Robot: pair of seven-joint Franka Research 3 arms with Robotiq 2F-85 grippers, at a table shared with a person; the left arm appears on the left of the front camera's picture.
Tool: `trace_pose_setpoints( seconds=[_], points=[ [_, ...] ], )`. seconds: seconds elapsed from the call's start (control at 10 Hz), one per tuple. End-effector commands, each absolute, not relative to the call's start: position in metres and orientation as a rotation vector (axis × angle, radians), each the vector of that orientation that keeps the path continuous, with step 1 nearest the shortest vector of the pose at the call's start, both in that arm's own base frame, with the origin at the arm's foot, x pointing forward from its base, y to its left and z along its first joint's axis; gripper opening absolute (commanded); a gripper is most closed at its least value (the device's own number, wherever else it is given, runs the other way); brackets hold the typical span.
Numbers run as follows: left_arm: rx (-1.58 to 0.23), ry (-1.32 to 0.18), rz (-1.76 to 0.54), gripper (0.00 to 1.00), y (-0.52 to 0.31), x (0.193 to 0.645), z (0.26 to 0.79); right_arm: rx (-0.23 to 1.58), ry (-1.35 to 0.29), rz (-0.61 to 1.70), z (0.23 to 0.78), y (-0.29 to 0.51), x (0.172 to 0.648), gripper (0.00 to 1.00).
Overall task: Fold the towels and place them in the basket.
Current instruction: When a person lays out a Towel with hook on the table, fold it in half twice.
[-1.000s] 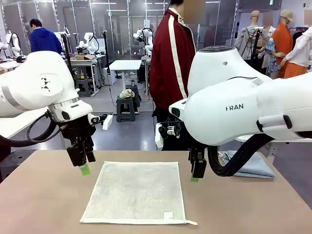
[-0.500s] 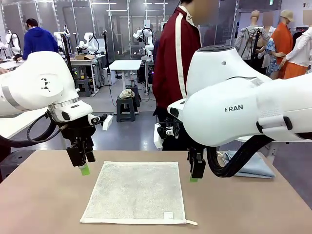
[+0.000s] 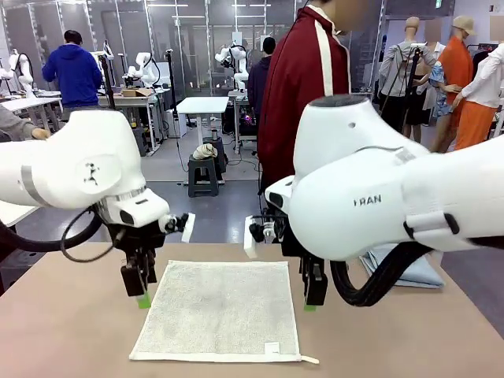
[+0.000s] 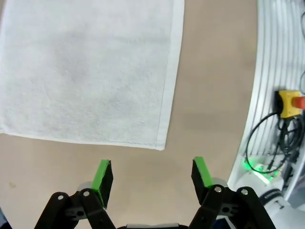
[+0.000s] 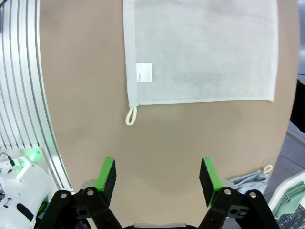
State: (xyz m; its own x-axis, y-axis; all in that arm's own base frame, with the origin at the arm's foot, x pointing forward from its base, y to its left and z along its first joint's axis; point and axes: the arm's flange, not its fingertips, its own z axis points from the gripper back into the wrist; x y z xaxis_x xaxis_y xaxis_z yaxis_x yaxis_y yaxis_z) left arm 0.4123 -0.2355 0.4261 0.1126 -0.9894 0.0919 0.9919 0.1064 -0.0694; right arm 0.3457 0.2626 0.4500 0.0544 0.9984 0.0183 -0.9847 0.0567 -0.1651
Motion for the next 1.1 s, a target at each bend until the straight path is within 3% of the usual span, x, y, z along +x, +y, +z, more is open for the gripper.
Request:
trace_pose_setpoints(
  seconds=[0.0,0.1,0.5,1.0],
  points=[
    [-0.05,0.01,-1.405,0.84,-0.243,0.405,0.409,-0.083,-0.123,1.459,0.427,0.271,0.344,1.0],
    [-0.039,0.02,-1.39,1.0,-0.241,0.401,0.397,-0.066,-0.117,1.448,0.416,0.272,0.342,1.0],
    [-0.054,-0.012,-1.494,1.0,-0.232,0.388,0.358,-0.039,-0.098,1.434,0.383,0.283,0.34,1.0],
    [0.086,-0.071,-1.617,1.0,-0.237,0.378,0.327,-0.076,-0.118,1.436,0.356,0.284,0.337,1.0]
  ],
)
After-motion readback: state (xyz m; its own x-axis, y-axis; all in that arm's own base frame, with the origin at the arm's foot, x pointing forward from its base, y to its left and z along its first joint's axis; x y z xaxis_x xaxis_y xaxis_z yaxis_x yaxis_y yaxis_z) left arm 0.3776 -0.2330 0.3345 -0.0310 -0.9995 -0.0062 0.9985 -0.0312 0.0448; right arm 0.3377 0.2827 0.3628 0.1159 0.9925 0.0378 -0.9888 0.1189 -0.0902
